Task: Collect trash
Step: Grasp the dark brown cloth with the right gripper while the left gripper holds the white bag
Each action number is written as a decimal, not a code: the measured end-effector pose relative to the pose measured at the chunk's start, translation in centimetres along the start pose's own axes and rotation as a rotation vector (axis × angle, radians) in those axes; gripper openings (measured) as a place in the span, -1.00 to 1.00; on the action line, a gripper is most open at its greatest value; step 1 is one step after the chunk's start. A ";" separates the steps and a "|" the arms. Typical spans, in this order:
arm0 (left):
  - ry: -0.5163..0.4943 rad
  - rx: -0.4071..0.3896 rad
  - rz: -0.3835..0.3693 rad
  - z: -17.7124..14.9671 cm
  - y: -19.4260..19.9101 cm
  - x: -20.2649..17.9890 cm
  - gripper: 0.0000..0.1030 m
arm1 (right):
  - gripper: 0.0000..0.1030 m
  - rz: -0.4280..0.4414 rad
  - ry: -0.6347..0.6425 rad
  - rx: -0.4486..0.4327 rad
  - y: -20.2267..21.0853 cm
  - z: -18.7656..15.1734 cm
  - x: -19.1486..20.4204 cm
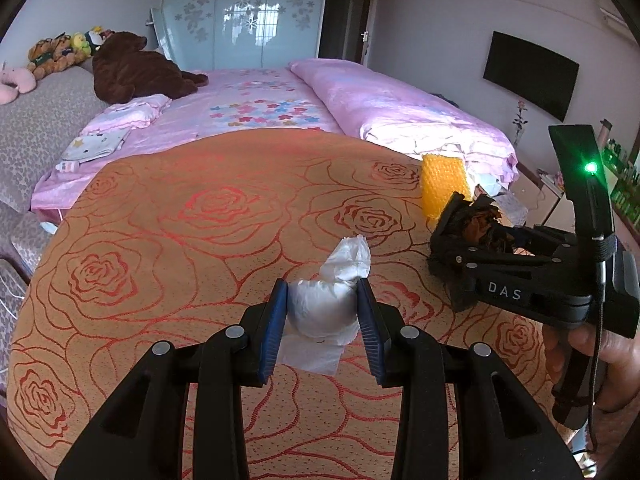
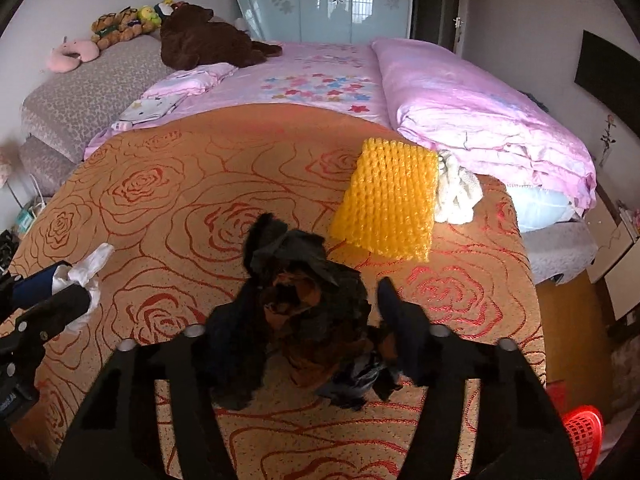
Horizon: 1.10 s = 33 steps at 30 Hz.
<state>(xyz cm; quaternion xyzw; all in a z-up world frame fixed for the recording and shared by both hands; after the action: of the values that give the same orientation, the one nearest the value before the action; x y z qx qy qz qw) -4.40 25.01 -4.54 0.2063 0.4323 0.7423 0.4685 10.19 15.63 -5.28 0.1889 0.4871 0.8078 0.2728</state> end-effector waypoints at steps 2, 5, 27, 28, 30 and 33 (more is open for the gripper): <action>0.003 0.000 0.002 0.0 0.0 0.1 -0.35 | -0.08 0.000 0.000 -0.011 0.3 -0.2 0.0; 0.004 0.001 0.003 -0.1 -0.1 0.1 -0.35 | -0.14 0.009 -0.008 -0.019 0.9 -0.6 -0.2; -0.060 -0.002 0.006 -0.3 0.3 -2.5 -0.35 | -0.18 0.013 -0.156 -0.067 5.8 -7.4 -3.7; -0.064 -0.001 0.005 -0.3 0.3 -2.7 -0.35 | -0.17 0.012 -0.163 -0.070 6.0 -7.6 -3.9; -0.078 0.000 0.002 -0.3 0.3 -3.4 -0.35 | -0.17 0.006 -0.176 -0.078 6.5 -7.9 -4.3; -0.098 0.001 -0.002 -0.3 0.3 -4.3 -0.35 | -0.17 -0.004 -0.198 -0.090 7.2 -8.5 -5.0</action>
<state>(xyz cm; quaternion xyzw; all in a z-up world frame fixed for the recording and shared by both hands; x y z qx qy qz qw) -2.74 21.05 -4.03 0.2423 0.4093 0.7306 0.4898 7.40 3.96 -2.92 0.2546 0.4214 0.8056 0.3294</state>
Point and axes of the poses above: each gripper's, at about its wrist camera, not at the fingertips, and y roughly against the way its jaws point, x to its left, z to its top, the point moved 2 cm from there along -y, roughly the way its jaws point, and after that the axes turned 14 degrees about x, right-handed, at the moved point
